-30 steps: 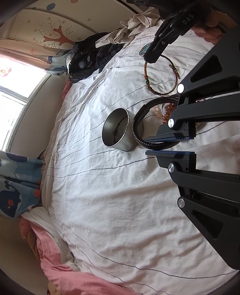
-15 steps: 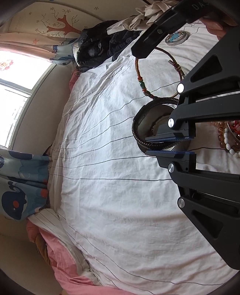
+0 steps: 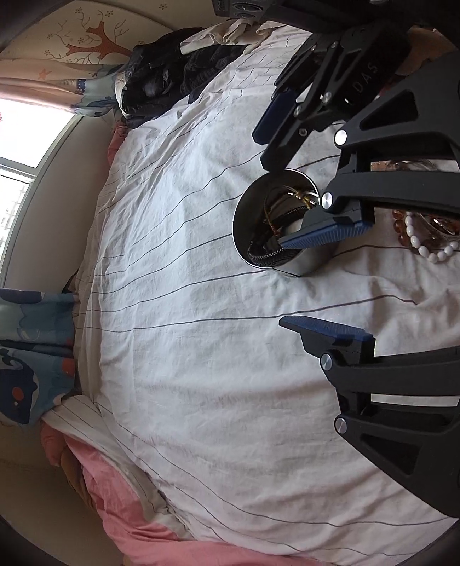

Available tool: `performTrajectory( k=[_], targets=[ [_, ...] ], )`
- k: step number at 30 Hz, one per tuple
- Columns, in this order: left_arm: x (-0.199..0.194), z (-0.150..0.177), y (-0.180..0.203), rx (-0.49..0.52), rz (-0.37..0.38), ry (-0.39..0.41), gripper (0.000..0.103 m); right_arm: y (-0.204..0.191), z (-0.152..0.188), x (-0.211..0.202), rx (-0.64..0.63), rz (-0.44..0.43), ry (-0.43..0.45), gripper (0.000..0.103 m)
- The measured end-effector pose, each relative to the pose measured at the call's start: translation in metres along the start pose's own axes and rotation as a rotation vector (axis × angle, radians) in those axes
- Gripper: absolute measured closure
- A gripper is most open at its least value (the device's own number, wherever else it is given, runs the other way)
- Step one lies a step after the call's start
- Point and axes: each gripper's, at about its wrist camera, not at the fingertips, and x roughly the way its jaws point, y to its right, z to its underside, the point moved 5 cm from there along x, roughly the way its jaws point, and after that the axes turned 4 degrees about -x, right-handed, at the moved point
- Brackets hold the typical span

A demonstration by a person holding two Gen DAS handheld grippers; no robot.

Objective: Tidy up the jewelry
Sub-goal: 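Carry the black bracelet into the silver tin and open left gripper while right gripper drops a bracelet in, then grasp the silver bangle with the left gripper while the right gripper grasps the red string bracelet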

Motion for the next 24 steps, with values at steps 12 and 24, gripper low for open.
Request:
performTrajectory(
  k=[12, 24],
  targets=[
    [0.026, -0.005, 0.014, 0.074, -0.094, -0.026, 0.061, 0.012, 0.046, -0.034, 0.061, 0.031, -0.029, 0.048],
    [0.037, 0.006, 0.028, 0.120, -0.126, -0.049, 0.061, 0.019, 0.044, -0.041, 0.100, 0.002, -0.026, 0.044]
  ],
)
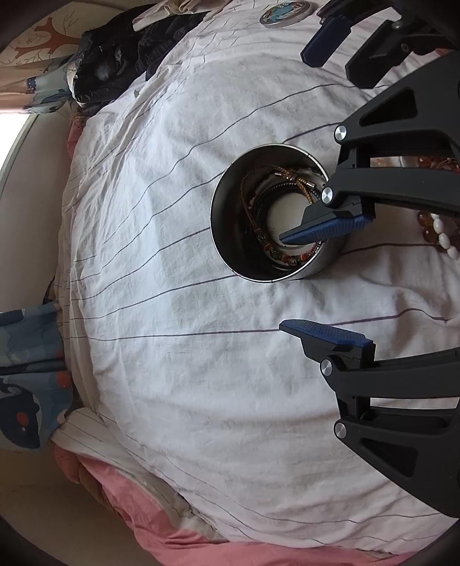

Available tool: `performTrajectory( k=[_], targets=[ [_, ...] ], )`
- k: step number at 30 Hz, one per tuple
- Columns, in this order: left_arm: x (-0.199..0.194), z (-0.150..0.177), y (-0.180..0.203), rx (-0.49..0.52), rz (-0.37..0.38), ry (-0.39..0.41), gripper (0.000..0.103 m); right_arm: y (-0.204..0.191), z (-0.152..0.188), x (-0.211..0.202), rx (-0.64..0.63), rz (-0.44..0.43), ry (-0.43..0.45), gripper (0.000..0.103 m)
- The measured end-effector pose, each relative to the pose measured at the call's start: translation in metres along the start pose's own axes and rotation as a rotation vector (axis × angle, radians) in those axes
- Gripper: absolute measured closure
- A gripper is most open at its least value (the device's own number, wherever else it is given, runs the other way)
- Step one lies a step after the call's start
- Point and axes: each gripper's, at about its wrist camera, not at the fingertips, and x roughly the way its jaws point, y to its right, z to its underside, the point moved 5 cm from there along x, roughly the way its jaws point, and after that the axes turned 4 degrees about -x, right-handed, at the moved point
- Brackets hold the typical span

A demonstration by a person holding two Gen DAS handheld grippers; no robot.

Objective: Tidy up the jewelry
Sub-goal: 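Grasp the silver bangle with the left gripper while the right gripper grasps the red string bracelet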

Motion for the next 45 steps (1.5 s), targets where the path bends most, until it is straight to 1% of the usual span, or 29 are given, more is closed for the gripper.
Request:
performTrajectory(
  k=[2, 4, 6, 8, 9, 10, 11, 12, 15, 18, 19, 23, 25, 28, 29, 30, 31, 33, 37, 39, 42, 45],
  targets=[
    [-0.021, 0.009, -0.006, -0.001, 0.009, 0.013, 0.061, -0.002, 0.006, -0.005, -0.001, -0.005, -0.021, 0.044],
    [-0.043, 0.022, -0.011, -0.002, 0.036, 0.020, 0.058, -0.003, 0.017, -0.015, 0.006, -0.003, -0.030, 0.044],
    [-0.057, 0.039, -0.014, 0.009, 0.059, 0.006, 0.057, -0.004, 0.035, -0.024, 0.007, 0.001, -0.053, 0.050],
    [-0.066, 0.057, -0.014, 0.022, 0.104, -0.014, 0.057, -0.006, 0.054, -0.029, -0.002, 0.010, -0.078, 0.058],
    [-0.068, 0.066, -0.013, 0.033, 0.114, -0.024, 0.057, -0.009, 0.061, -0.030, -0.009, 0.007, -0.089, 0.062],
    [-0.070, 0.075, -0.011, 0.041, 0.125, -0.028, 0.057, -0.013, 0.066, -0.032, -0.021, 0.003, -0.097, 0.068],
    [-0.073, 0.084, -0.008, 0.045, 0.152, -0.029, 0.057, -0.017, 0.069, -0.032, -0.039, 0.006, -0.100, 0.070],
    [-0.075, 0.092, -0.006, 0.049, 0.174, -0.032, 0.057, -0.021, 0.070, -0.033, -0.053, 0.012, -0.097, 0.070],
    [-0.076, 0.115, 0.000, 0.071, 0.201, -0.020, 0.057, -0.025, 0.070, -0.033, -0.056, 0.015, -0.088, 0.070],
    [-0.068, 0.129, -0.001, 0.045, 0.229, -0.052, 0.058, -0.021, 0.073, -0.030, -0.037, 0.013, -0.099, 0.070],
    [-0.065, 0.132, -0.001, 0.047, 0.229, -0.060, 0.061, -0.019, 0.073, -0.030, -0.030, 0.011, -0.101, 0.070],
    [-0.060, 0.137, 0.002, 0.061, 0.227, -0.077, 0.072, -0.015, 0.072, -0.027, -0.005, 0.013, -0.096, 0.070],
    [-0.059, 0.138, 0.004, 0.072, 0.237, -0.082, 0.081, -0.013, 0.072, -0.026, 0.001, 0.013, -0.097, 0.069],
    [-0.058, 0.139, 0.011, 0.096, 0.253, -0.091, 0.089, -0.013, 0.073, -0.025, 0.004, 0.009, -0.099, 0.067],
    [-0.058, 0.140, 0.013, 0.103, 0.253, -0.088, 0.089, -0.014, 0.073, -0.025, 0.001, 0.007, -0.099, 0.067],
    [-0.058, 0.139, 0.014, 0.105, 0.253, -0.084, 0.091, -0.015, 0.073, -0.025, -0.002, 0.004, -0.099, 0.067],
    [-0.059, 0.138, 0.014, 0.098, 0.255, -0.084, 0.096, -0.016, 0.073, -0.025, -0.006, 0.003, -0.098, 0.067],
    [-0.066, 0.133, 0.009, 0.064, 0.281, -0.076, 0.101, -0.017, 0.073, -0.025, -0.010, 0.002, -0.097, 0.067],
    [-0.093, 0.117, -0.006, 0.001, 0.310, -0.027, 0.101, -0.017, 0.071, -0.028, -0.007, 0.001, -0.087, 0.067],
    [-0.098, 0.113, -0.016, -0.021, 0.301, -0.015, 0.101, -0.019, 0.072, -0.028, -0.012, -0.003, -0.088, 0.067],
    [-0.094, 0.112, -0.034, -0.054, 0.263, -0.018, 0.101, -0.027, 0.073, -0.027, -0.045, -0.021, -0.088, 0.067],
    [-0.085, 0.115, -0.049, -0.081, 0.214, -0.028, 0.101, -0.047, 0.076, -0.025, -0.118, -0.051, -0.089, 0.067]
  ],
)
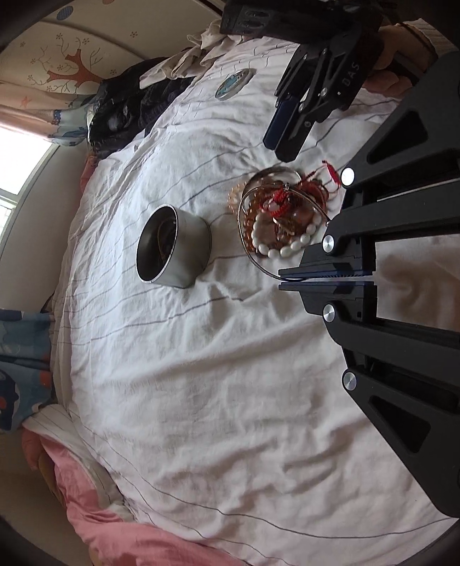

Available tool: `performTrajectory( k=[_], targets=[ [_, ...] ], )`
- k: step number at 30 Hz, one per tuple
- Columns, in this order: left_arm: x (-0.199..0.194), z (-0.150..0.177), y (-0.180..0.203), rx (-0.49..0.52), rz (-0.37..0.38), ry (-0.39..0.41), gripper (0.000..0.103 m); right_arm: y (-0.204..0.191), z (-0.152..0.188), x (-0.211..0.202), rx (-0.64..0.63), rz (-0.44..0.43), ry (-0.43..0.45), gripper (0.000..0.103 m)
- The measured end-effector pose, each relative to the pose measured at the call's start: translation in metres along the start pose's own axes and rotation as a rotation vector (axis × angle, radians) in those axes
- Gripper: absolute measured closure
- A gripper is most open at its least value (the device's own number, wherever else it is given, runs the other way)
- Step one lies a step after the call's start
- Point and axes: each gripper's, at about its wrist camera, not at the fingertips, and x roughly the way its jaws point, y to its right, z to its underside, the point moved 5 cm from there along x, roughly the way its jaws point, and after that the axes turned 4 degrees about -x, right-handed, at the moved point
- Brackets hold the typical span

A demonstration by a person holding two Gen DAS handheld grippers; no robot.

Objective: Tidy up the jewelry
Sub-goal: 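Grasp the silver bangle with the left gripper while the right gripper grasps the red string bracelet, then move both held bracelets over the silver tin and open both grippers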

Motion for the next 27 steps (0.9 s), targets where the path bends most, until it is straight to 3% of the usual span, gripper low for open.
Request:
performTrajectory(
  k=[6, 15, 20, 27],
  targets=[
    [0.014, 0.008, -0.011, -0.025, -0.009, -0.023, 0.101, -0.023, -0.001, 0.021, -0.075, -0.026, -0.028, 0.069],
    [0.017, 0.011, -0.012, -0.024, 0.004, -0.025, 0.101, -0.022, -0.005, 0.032, -0.072, -0.032, -0.047, 0.099],
    [0.014, 0.010, -0.011, -0.020, 0.000, -0.017, 0.101, -0.019, -0.010, 0.015, -0.043, -0.055, 0.010, 0.099],
    [0.001, 0.000, 0.001, 0.002, -0.002, 0.014, 0.101, 0.000, -0.026, -0.025, 0.064, -0.132, 0.154, 0.099]
  ],
)
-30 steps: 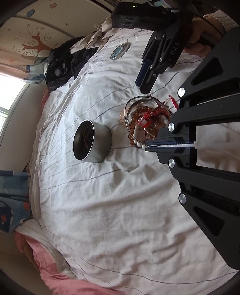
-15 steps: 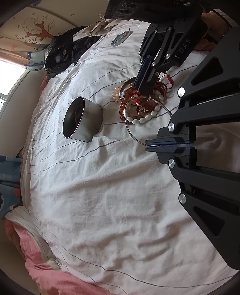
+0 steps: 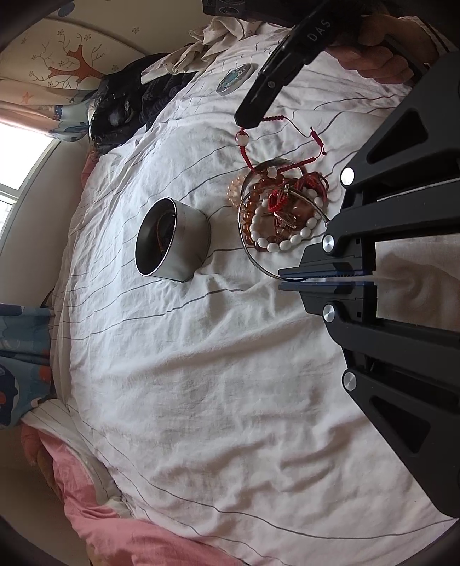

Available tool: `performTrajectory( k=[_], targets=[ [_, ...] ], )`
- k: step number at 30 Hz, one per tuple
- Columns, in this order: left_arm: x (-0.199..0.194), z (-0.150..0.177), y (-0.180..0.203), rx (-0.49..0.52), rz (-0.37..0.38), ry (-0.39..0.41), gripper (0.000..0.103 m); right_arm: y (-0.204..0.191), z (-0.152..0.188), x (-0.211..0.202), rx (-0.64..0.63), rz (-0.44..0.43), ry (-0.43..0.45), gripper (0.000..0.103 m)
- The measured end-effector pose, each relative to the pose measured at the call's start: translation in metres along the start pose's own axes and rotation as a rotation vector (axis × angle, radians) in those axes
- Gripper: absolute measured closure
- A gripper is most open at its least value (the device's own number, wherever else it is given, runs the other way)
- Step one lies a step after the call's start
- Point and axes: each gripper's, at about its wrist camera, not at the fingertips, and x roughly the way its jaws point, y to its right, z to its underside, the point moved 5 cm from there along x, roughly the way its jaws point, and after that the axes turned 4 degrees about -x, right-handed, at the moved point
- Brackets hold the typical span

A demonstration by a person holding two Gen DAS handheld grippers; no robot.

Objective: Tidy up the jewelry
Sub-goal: 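Move both held bracelets over the silver tin and open both grippers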

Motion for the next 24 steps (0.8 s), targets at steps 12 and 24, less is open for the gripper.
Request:
performTrajectory(
  k=[12, 24],
  targets=[
    [-0.001, -0.052, 0.027, -0.017, -0.015, 0.071, 0.101, 0.012, -0.050, -0.003, 0.059, -0.042, 0.073, 0.099],
    [0.046, -0.115, 0.043, -0.010, -0.073, 0.095, 0.101, 0.028, -0.107, 0.041, 0.015, -0.014, 0.107, 0.099]
  ],
)
